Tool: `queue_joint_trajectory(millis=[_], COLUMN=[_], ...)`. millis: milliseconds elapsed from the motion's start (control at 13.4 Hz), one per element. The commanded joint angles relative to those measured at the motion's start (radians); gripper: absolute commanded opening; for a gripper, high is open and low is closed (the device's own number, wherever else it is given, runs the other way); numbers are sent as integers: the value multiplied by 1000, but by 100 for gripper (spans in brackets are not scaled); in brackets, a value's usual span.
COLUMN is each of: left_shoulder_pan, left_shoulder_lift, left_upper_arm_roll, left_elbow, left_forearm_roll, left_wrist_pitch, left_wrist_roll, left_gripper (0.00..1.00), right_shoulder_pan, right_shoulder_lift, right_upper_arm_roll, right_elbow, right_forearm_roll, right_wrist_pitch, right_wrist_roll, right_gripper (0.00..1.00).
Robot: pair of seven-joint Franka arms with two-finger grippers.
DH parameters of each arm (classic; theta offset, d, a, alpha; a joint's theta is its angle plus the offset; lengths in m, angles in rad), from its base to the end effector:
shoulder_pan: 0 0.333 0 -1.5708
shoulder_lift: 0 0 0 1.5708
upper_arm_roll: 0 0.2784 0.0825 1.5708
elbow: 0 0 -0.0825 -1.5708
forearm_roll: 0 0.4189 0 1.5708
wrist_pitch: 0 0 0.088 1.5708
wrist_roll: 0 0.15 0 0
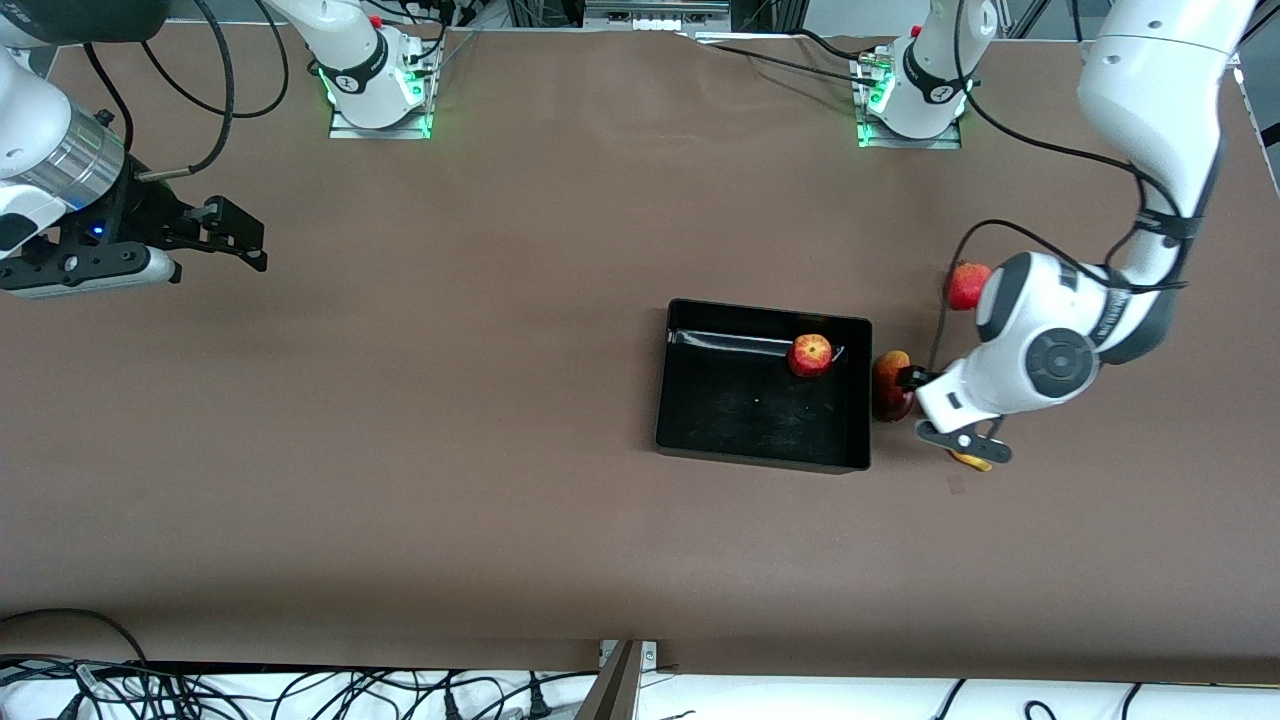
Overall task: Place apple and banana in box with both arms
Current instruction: 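Move the left gripper to the banana and grasp it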
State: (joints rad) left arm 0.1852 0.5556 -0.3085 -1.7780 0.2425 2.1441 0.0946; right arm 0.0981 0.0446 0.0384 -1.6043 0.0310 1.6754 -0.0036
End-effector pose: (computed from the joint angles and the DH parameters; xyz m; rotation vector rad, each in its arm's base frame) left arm 0.6377 -0.0618 0.1470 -3.0581 0.5174 0.2403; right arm 0.6046 0.0871 0.5095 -3.0998 -0.2130 -0.0378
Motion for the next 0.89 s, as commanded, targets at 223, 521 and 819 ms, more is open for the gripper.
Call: queue_joint_trajectory(millis=[223,521,819], left_shoulder_pan=[69,99,93], left_shoulder_lift=[46,57,-14], left_upper_arm_roll=[0,-3,-30], left_elbow=[-113,-116,-89], left_forearm_roll=[76,136,120], left_wrist_pitch=[209,209,93], left_wrist_roll=[77,77,71], left_gripper=[100,9,0], right_shoulder_pan=[3,3,3], right_shoulder_lift=[-14,-6,-9], right_upper_arm_roll=[-3,-3,-3], right_elbow=[3,1,0], right_forearm_roll=[-13,-13,-11], right_wrist_pitch=[-9,1,-3], right_wrist_roll=[17,19,19], right_gripper=[100,100,100])
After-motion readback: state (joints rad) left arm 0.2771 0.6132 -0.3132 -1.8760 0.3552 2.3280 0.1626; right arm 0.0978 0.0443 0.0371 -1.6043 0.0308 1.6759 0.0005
